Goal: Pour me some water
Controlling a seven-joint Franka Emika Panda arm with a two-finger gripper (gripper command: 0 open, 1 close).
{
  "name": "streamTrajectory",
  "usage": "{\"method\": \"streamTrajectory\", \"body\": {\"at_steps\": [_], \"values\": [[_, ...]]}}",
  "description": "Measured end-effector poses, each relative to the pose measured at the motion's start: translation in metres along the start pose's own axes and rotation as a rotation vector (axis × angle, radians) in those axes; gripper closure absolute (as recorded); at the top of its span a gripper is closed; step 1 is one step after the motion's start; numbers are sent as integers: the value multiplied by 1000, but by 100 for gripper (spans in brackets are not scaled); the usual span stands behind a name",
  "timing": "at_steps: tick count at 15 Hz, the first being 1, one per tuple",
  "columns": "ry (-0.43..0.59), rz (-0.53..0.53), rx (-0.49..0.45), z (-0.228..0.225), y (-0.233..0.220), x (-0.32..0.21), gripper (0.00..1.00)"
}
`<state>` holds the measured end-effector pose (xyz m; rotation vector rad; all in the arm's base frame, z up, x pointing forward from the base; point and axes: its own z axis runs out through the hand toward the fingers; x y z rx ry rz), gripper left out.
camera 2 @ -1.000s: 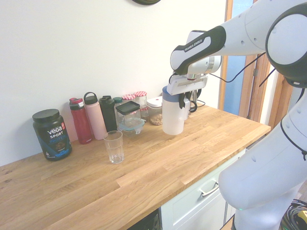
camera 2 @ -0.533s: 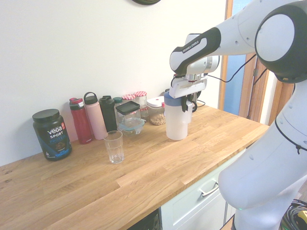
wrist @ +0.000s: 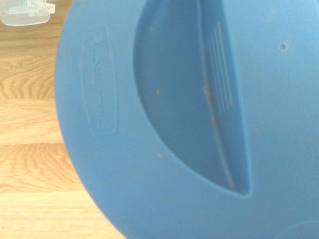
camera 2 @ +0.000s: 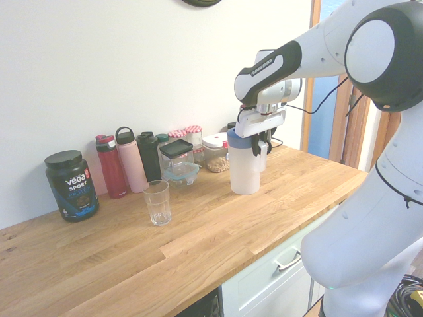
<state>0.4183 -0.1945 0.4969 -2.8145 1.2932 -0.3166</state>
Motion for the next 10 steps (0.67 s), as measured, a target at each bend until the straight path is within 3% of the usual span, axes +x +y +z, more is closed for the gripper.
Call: {"method": "streamTrajectory", "body": {"at_steps": [5,10], "values": [[12,-5,2,-14,-1,3,0],[-3,35,-81,-78,-5,-23,0]]}}
